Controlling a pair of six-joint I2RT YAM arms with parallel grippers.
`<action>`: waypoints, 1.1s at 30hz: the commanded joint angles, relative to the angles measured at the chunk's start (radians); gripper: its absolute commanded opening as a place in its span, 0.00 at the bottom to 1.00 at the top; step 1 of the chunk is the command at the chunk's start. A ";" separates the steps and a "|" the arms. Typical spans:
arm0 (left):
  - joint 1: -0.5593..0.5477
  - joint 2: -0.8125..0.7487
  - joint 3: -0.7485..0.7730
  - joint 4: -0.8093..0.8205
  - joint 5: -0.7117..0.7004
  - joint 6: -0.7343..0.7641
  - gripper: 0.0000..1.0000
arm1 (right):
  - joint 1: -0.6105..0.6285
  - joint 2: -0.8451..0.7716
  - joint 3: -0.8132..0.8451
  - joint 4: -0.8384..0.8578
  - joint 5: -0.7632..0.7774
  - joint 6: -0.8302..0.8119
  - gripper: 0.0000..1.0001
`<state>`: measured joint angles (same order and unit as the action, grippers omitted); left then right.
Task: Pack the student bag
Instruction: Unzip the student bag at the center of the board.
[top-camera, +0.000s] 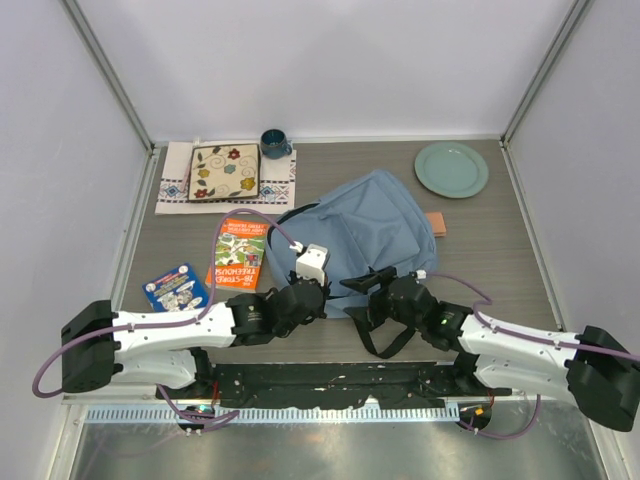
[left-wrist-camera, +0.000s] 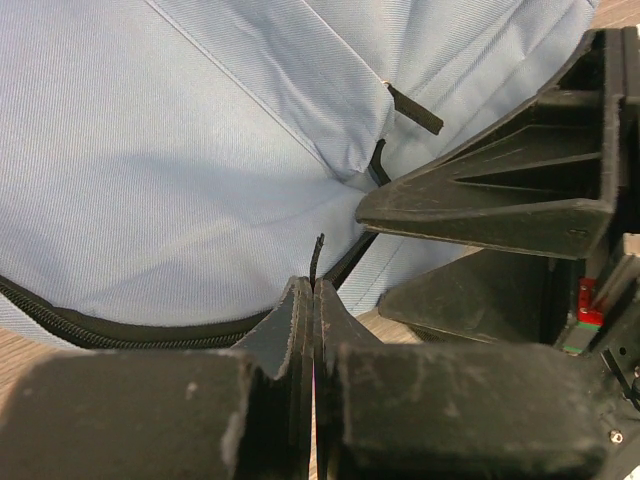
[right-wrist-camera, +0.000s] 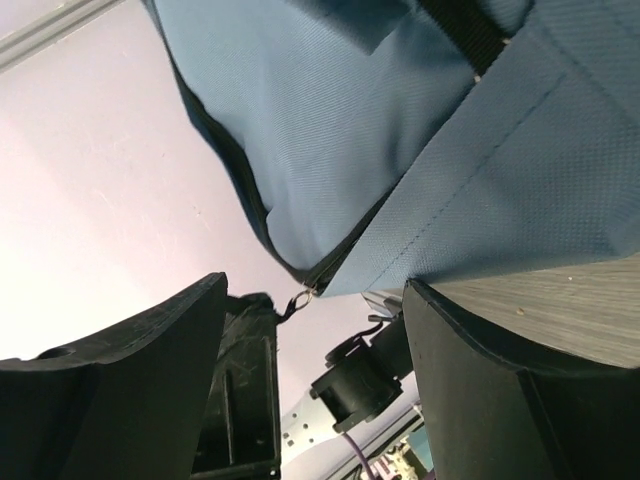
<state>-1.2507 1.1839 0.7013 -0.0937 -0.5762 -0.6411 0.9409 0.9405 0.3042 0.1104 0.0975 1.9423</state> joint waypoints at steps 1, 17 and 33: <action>-0.006 -0.030 0.010 0.058 -0.010 0.024 0.00 | 0.006 0.059 0.018 0.044 0.039 0.064 0.76; -0.010 -0.049 0.001 0.071 0.018 0.032 0.00 | 0.006 0.271 0.036 0.242 0.004 0.052 0.24; -0.012 -0.128 -0.020 -0.052 -0.118 0.018 0.00 | 0.006 -0.020 -0.044 0.085 0.209 -0.192 0.01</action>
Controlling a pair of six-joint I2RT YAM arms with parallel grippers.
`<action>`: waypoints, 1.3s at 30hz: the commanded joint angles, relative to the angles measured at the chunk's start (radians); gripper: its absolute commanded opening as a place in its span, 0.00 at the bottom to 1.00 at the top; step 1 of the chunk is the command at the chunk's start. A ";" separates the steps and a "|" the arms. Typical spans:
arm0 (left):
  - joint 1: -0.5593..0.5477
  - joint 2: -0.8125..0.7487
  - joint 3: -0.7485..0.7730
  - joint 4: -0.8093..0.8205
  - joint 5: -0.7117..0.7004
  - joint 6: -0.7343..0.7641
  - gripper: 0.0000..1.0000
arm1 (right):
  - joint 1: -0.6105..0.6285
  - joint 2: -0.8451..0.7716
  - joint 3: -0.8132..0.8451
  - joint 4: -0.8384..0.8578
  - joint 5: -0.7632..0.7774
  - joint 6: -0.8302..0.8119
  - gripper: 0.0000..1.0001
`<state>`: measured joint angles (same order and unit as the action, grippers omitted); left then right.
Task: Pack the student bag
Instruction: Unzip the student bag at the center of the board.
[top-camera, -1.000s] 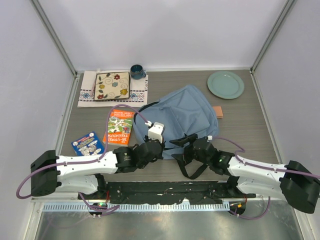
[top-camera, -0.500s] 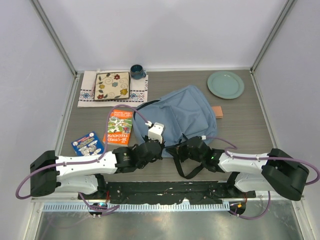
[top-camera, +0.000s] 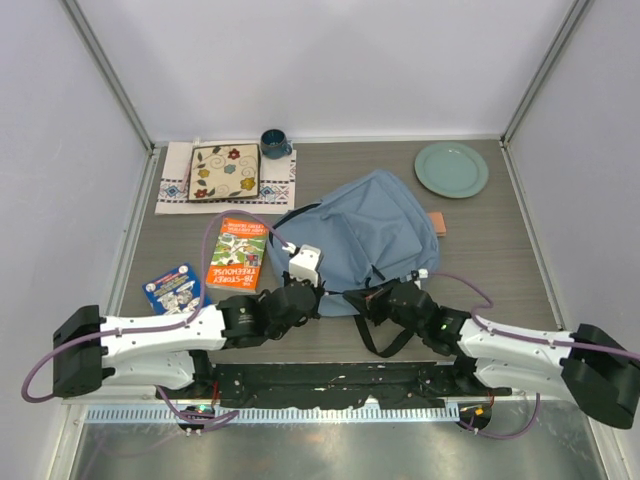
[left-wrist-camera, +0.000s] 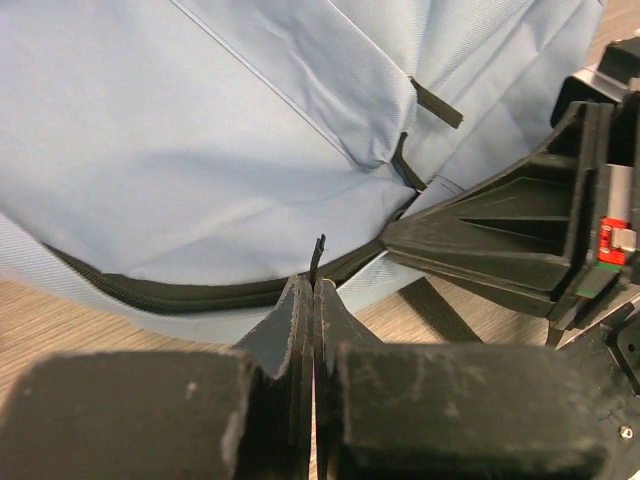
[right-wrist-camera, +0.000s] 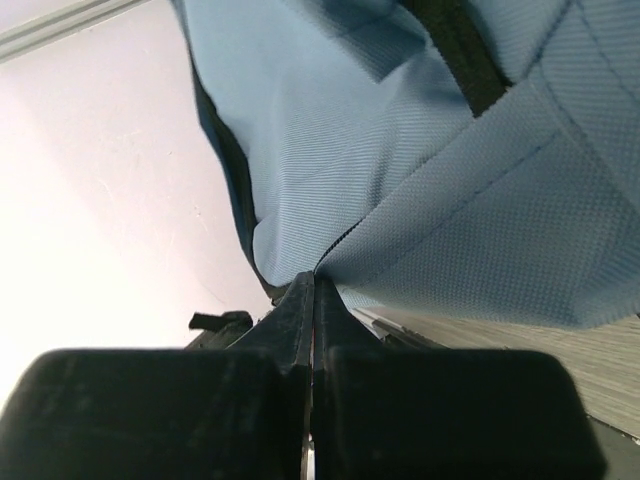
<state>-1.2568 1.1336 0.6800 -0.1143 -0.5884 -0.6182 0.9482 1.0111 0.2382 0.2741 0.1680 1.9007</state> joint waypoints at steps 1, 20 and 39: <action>-0.006 -0.089 -0.002 -0.047 -0.120 -0.008 0.00 | -0.002 -0.136 0.032 -0.152 0.151 -0.178 0.01; -0.004 -0.347 -0.099 -0.289 -0.222 -0.095 0.00 | -0.003 -0.430 0.193 -0.642 0.363 -0.580 0.08; -0.006 -0.182 0.115 -0.380 -0.125 -0.254 0.00 | -0.002 -0.198 0.412 -0.889 0.064 -0.591 0.81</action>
<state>-1.2575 0.9642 0.7467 -0.4778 -0.7132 -0.7956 0.9447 0.8131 0.6483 -0.5426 0.3080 1.2690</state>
